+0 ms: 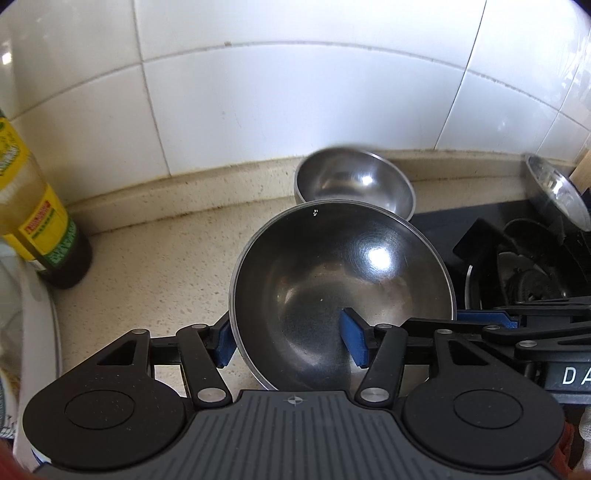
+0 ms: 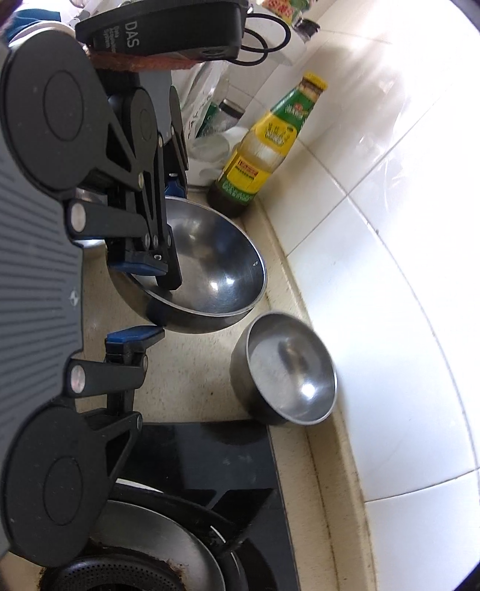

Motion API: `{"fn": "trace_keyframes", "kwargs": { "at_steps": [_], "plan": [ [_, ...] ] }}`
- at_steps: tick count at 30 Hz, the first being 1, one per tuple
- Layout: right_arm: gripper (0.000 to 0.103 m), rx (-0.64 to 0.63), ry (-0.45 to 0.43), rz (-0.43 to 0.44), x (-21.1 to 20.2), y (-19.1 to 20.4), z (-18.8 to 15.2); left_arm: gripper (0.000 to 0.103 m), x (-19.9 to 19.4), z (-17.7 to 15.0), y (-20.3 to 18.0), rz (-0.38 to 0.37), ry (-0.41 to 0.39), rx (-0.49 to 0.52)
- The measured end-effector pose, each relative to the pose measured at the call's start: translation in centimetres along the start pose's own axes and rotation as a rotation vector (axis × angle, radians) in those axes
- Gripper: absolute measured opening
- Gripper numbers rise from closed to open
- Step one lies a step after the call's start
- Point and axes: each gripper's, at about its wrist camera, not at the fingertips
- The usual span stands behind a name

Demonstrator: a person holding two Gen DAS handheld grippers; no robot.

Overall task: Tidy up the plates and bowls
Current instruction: 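Lower the bowl into the other steel bowl and open the left tool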

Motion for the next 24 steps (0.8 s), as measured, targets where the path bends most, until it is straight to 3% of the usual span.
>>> {"fn": "trace_keyframes", "kwargs": {
  "at_steps": [11,24],
  "plan": [
    [0.030,-0.077,0.031,0.029,-0.6,4.1,-2.1,0.065,-3.5,-4.4,1.5,0.026,-0.033,-0.055],
    [0.030,-0.129,0.126,0.029,1.7,6.7,-5.1,0.065,-4.3,-9.1,3.6,0.046,-0.002,-0.116]
  ]
}}
Point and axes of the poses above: each gripper's, at about its wrist camera, not at the fingertips, and x roughly the way its jaws point, y to its left, z to its top, and after that the axes turned 13 degrees about y, right-handed
